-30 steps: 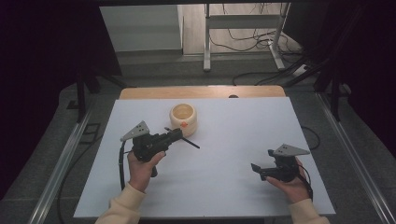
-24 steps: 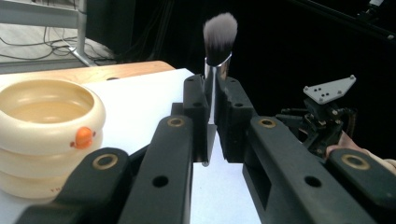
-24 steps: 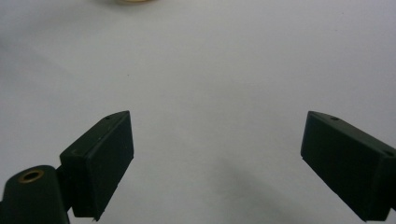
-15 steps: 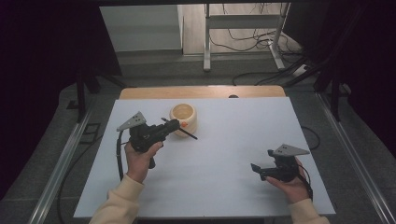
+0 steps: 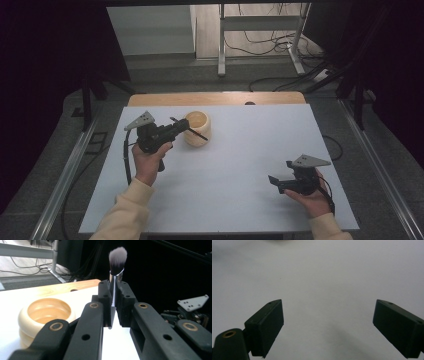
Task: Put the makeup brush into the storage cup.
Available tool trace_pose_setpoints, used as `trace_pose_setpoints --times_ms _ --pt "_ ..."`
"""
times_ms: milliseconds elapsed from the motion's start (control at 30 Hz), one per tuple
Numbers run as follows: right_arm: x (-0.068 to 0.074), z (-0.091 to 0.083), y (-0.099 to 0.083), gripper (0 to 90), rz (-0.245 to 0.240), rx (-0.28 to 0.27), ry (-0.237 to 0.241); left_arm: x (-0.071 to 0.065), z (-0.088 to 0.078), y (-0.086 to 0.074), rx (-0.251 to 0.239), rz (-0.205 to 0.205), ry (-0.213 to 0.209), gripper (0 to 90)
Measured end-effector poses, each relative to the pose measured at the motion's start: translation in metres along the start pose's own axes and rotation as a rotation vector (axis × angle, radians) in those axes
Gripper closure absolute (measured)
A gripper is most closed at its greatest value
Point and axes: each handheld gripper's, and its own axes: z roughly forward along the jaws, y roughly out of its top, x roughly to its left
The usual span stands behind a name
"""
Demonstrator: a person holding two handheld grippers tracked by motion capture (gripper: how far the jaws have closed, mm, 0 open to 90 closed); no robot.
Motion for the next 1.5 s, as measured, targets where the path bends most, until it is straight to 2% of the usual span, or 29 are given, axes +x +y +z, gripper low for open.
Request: trace_pose_setpoints --times_ms 267,767,1033,1500 --pt "0.0 0.001 0.0 9.6 -0.001 0.002 0.001 0.013 0.004 0.009 0.006 -0.014 0.033 83.0" --pt "0.0 0.002 -0.001 9.6 -0.003 0.011 0.001 0.03 0.011 0.008 0.014 -0.056 0.066 83.0" --pt "0.0 0.003 -0.001 9.8 -0.005 0.016 0.0 0.031 0.016 0.017 0.037 -0.024 0.087 83.0" --pt "0.0 0.003 -0.001 9.9 -0.004 0.02 0.001 0.046 0.025 0.026 0.056 -0.029 0.139 82.9"
